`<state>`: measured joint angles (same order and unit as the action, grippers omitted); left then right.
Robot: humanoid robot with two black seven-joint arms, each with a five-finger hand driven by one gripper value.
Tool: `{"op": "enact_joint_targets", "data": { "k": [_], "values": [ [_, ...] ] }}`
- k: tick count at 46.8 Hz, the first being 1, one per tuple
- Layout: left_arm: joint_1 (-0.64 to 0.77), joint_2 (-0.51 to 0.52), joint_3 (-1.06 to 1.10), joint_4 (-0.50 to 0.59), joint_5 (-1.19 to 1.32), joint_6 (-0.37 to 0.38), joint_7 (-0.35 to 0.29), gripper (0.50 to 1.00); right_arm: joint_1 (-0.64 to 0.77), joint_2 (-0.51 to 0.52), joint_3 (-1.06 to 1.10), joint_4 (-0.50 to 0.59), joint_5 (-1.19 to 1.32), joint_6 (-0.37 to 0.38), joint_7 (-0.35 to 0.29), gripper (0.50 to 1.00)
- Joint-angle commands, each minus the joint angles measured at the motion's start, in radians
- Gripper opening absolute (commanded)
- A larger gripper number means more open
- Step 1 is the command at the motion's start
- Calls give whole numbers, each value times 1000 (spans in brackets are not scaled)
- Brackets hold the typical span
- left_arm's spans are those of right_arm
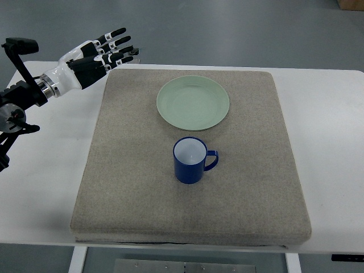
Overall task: Place cup left of plate with left hand
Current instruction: 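Raise the left hand and open its fingers above the board, then reach the left hand toward the blue mug in front of the plate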
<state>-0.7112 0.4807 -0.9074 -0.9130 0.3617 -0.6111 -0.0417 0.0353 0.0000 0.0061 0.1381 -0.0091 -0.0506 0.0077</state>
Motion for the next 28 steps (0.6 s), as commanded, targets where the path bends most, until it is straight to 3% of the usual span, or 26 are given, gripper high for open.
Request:
{"op": "enact_joint_targets", "data": {
  "k": [1,14,28],
  "values": [
    [27,-2,-2,-49,81,0,-17,996,0,0,0,0,0,0,0,934],
    [140,-17,-2,-213,355,0,-144,994,0,0,0,0,0,0,0,934],
    [226,-76,-1,-279,510,0,-152,994,0,0,0,0,0,0,0,934]
  ]
}}
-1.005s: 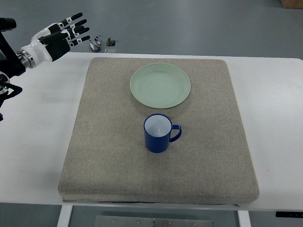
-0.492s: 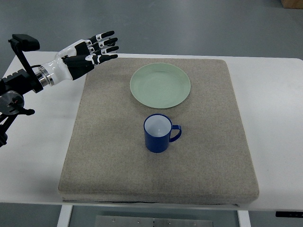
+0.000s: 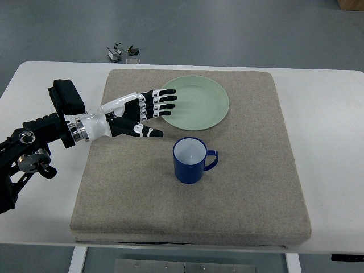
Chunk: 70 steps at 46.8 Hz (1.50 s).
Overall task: Place cup left of plate with left hand
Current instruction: 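Reach the left hand toward the blue mug in front of the plate, then close the left hand fingers around the blue mug body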
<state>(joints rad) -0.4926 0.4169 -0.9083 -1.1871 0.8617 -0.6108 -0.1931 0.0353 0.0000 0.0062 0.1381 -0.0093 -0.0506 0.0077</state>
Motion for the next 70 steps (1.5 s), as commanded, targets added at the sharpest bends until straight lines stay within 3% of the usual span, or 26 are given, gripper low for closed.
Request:
{"op": "enact_joint_targets", "data": {
  "k": [1,60,63,66,70],
  "values": [
    [8,-16,0,-5,10,0,0,996,0,0,0,0,0,0,0,934],
    [19,-142,86,60,163,0,7,981,0,0,0,0,0,0,0,934],
    [19,-142,86,60,163,0,7,962,0,0,0,0,0,0,0,934],
    [19,-142,88,60,165,0,7,879,0,0,0,0,0,0,0,934],
    [19,-142,88,60,165,0,9,810,0,0,0,0,0,0,0,934]
  ]
}}
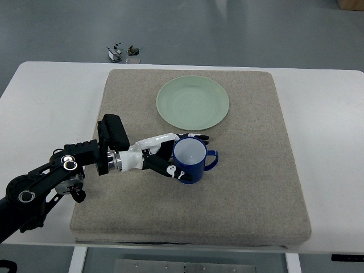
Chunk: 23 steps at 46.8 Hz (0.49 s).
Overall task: Place cup left of plate with left hand
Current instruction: 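Close the left hand fingers around the blue mug body, then lift the blue mug and carry it beside the plate, nearer the left arm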
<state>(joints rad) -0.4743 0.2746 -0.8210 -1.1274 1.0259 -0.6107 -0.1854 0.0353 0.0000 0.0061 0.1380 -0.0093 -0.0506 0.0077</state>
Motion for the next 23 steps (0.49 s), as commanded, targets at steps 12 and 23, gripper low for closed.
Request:
{"op": "enact_joint_targets", "data": {
  "k": [12,23],
  "values": [
    [0,1,-1,-2,0,0,1,623,0,0,0,0,0,0,0,934],
    [-12,9,-41,-8,-21,0,-6,500,0,0,0,0,0,0,0,934]
  ]
}}
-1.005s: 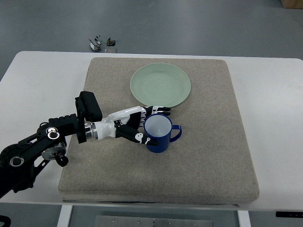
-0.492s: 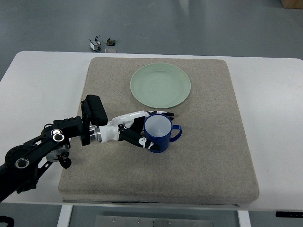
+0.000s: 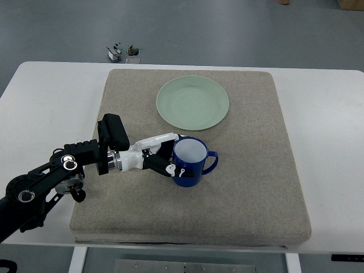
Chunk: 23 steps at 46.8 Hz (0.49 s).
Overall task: Place cup left of plate with left hand
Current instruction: 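Lift the blue mug and carry it beside the plate, nearer the left arm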
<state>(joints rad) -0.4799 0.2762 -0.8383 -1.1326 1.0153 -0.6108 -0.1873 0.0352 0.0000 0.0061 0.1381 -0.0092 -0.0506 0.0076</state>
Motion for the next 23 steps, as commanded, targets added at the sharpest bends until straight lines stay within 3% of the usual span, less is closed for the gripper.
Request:
{"op": "enact_joint_targets", "data": {
  "k": [1,9,23],
  "values": [
    [-8,11,-44,-1,-12,0,-3,500,0,0,0,0,0,0,0,934],
    [-9,17,-261,11,-12,0,-3,500,0,0,0,0,0,0,0,934],
    [-60,52,-403,157,-18,128,-6,500,0,0,0,0,0,0,0,934]
  ]
}}
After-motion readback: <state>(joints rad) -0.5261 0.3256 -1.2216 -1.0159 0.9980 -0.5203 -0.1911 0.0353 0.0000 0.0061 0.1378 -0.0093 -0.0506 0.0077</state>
